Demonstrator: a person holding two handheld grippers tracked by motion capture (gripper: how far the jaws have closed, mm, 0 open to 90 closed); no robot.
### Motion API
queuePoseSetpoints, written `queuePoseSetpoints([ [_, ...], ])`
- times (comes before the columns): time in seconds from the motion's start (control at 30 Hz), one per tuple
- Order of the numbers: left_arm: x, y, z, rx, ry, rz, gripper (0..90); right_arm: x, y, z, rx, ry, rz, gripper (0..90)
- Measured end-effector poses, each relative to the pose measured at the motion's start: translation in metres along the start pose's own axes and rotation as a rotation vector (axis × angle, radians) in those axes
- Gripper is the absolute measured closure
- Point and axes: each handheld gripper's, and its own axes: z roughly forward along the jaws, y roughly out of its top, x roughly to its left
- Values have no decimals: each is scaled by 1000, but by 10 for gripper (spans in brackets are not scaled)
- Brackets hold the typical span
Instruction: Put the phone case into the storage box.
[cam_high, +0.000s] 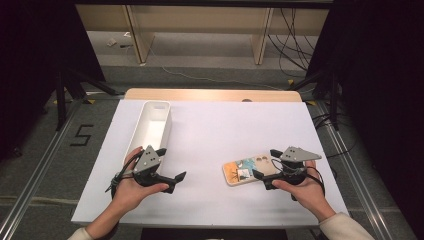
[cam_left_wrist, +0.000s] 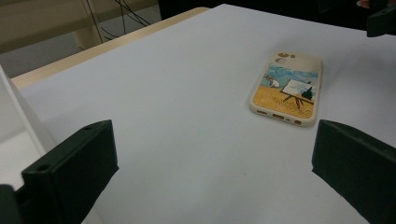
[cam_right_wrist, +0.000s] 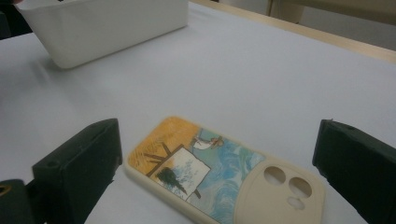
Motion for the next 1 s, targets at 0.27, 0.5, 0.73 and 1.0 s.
queuePoseSetpoints([
  [0.27, 0, 0, -1, -7, 3, -3, 0, 2, 1, 0, -11, -5, 5, 101],
  [0.5, 0, 0, 0, -8, 1, -1, 0, 8, 10, 13, 12, -34, -71, 667],
  [0.73, -1, 0, 2, -4, -1, -2, 0, 15, 17, 41, 139, 30, -103, 900],
  [1.0, -1, 0, 2, -7, -2, -4, 0, 24, 27, 72, 200, 22, -98, 900],
])
